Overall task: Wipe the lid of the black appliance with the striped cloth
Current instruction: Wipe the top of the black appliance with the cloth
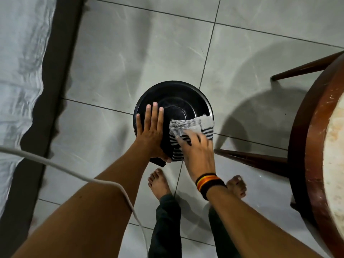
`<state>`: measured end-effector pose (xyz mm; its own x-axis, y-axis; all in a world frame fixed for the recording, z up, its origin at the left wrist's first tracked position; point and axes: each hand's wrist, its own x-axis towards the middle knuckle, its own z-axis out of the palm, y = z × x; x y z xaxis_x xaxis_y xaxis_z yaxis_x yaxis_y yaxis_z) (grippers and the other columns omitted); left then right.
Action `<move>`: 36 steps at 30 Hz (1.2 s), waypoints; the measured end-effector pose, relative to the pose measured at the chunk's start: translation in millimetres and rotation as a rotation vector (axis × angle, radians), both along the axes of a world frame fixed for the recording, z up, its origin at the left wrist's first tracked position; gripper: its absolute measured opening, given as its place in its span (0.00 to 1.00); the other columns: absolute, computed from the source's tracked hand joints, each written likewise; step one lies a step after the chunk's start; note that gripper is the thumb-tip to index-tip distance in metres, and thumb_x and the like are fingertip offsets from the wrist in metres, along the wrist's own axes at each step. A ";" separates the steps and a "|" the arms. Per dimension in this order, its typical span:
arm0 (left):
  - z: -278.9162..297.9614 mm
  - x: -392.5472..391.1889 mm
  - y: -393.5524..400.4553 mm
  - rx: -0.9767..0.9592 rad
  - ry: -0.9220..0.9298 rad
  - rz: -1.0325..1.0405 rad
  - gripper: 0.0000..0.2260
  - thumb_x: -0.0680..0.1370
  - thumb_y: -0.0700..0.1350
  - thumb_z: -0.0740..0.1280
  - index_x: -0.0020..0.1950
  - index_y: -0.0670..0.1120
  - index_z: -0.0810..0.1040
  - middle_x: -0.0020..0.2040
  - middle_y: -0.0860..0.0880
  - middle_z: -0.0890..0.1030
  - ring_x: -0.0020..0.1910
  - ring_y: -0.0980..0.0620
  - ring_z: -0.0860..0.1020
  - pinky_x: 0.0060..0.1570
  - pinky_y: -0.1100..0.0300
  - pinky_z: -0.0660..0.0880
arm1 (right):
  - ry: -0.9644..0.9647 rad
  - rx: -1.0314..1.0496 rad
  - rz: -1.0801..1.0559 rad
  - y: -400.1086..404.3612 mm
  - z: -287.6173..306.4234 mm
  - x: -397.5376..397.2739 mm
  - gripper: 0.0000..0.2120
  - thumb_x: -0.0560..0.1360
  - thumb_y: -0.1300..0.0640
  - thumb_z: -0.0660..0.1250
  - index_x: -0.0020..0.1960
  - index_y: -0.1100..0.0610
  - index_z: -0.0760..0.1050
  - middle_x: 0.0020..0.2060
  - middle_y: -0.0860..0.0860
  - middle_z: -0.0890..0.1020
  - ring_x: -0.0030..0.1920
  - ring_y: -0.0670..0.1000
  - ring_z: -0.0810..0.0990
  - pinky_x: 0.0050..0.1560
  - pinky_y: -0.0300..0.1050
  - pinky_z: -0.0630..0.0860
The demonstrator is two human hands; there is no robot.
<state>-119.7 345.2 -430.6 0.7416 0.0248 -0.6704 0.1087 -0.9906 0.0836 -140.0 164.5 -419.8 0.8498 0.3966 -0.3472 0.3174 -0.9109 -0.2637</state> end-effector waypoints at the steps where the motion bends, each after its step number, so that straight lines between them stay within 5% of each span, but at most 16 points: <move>1: -1.9 0.5 1.3 -0.005 0.004 -0.004 0.80 0.54 0.75 0.78 0.81 0.41 0.26 0.81 0.38 0.25 0.80 0.36 0.26 0.79 0.31 0.35 | -0.015 0.006 -0.031 0.3 -1.2 12.7 0.28 0.75 0.57 0.73 0.72 0.43 0.71 0.71 0.53 0.74 0.68 0.60 0.72 0.65 0.61 0.73; 5: -6.5 -0.9 5.1 -0.025 -0.006 -0.036 0.80 0.54 0.76 0.77 0.81 0.40 0.27 0.81 0.36 0.26 0.80 0.34 0.27 0.79 0.30 0.36 | -0.043 0.031 -0.128 20.5 -6.6 73.5 0.25 0.80 0.48 0.66 0.76 0.44 0.68 0.76 0.56 0.68 0.78 0.61 0.62 0.75 0.68 0.62; 9: -6.7 -0.1 3.9 0.005 -0.005 -0.045 0.80 0.53 0.77 0.76 0.81 0.40 0.28 0.81 0.36 0.26 0.80 0.34 0.27 0.79 0.30 0.37 | -0.025 -0.027 0.208 49.5 -15.0 113.1 0.29 0.84 0.51 0.61 0.82 0.46 0.55 0.84 0.52 0.52 0.83 0.58 0.48 0.79 0.71 0.51; 15: -3.5 1.4 2.2 -0.004 0.010 -0.026 0.80 0.54 0.77 0.76 0.81 0.40 0.27 0.80 0.37 0.25 0.80 0.35 0.26 0.79 0.31 0.37 | -0.022 -0.030 0.471 26.2 -15.1 135.6 0.25 0.85 0.50 0.58 0.81 0.43 0.58 0.84 0.48 0.51 0.84 0.56 0.48 0.80 0.69 0.51; 22: -1.8 1.7 1.5 -0.031 0.014 0.012 0.79 0.55 0.75 0.77 0.80 0.42 0.25 0.80 0.38 0.24 0.80 0.36 0.26 0.79 0.30 0.36 | 0.026 0.072 -0.248 -1.2 -13.8 28.8 0.29 0.82 0.55 0.64 0.80 0.43 0.61 0.83 0.51 0.55 0.83 0.59 0.52 0.78 0.69 0.59; 26: -3.8 -0.3 2.9 -0.036 0.001 0.012 0.78 0.56 0.76 0.77 0.81 0.42 0.26 0.81 0.39 0.26 0.81 0.36 0.27 0.79 0.32 0.34 | 0.102 0.074 -0.252 20.8 -7.7 -32.6 0.38 0.74 0.62 0.73 0.78 0.44 0.62 0.82 0.55 0.59 0.82 0.63 0.53 0.75 0.72 0.63; 29: -5.4 -0.5 3.5 -0.028 0.003 -0.002 0.79 0.55 0.76 0.76 0.78 0.43 0.22 0.80 0.38 0.24 0.80 0.36 0.26 0.78 0.31 0.33 | 0.096 0.083 -0.329 22.8 -8.0 -21.9 0.32 0.77 0.58 0.71 0.76 0.41 0.65 0.80 0.54 0.61 0.80 0.63 0.56 0.72 0.70 0.67; 33: -7.5 1.1 4.5 -0.038 0.010 -0.015 0.80 0.54 0.76 0.77 0.77 0.43 0.20 0.79 0.37 0.23 0.79 0.35 0.25 0.78 0.30 0.34 | 0.074 0.069 -0.511 29.5 -11.1 32.8 0.24 0.83 0.48 0.61 0.78 0.40 0.63 0.81 0.53 0.56 0.81 0.61 0.53 0.74 0.70 0.61; 36: -7.3 1.5 2.8 -0.020 0.019 -0.022 0.81 0.53 0.76 0.77 0.76 0.42 0.19 0.79 0.36 0.22 0.79 0.34 0.25 0.78 0.29 0.35 | 0.057 -0.015 -0.340 48.5 -12.7 66.8 0.29 0.82 0.54 0.63 0.80 0.41 0.59 0.83 0.53 0.52 0.82 0.61 0.50 0.74 0.75 0.55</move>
<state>-118.2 348.0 -437.9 0.7290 -0.0050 -0.6845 0.0883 -0.9909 0.1013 -73.2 213.0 -432.5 0.9113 0.0889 -0.4020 -0.0195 -0.9660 -0.2580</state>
